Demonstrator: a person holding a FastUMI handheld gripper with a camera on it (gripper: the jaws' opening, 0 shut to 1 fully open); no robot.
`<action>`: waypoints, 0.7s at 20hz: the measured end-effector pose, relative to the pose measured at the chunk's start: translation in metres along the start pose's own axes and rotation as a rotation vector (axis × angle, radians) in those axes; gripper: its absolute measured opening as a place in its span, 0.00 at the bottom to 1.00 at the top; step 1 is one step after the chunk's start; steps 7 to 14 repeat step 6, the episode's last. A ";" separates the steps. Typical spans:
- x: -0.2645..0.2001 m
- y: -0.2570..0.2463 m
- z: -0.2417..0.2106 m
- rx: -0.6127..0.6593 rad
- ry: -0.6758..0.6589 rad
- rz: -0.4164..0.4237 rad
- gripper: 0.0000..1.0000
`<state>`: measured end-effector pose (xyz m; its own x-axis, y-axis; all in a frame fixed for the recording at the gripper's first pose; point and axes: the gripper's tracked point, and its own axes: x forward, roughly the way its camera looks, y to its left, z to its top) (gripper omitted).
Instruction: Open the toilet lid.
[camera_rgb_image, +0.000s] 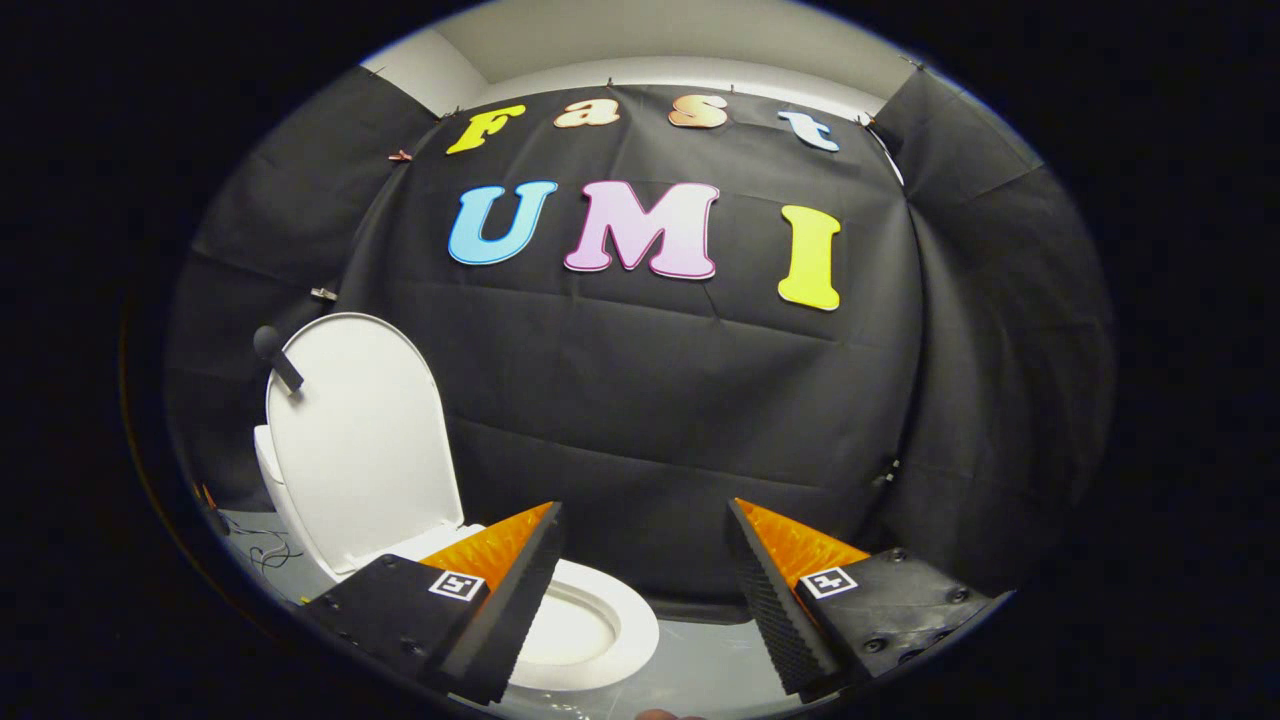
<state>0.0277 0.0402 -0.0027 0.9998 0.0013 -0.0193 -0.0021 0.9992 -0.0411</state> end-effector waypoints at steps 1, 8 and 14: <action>0.000 0.001 -0.002 0.005 0.007 0.002 0.99; -0.002 0.010 -0.003 -0.006 0.014 0.030 0.99; -0.002 0.010 -0.003 -0.006 0.014 0.030 0.99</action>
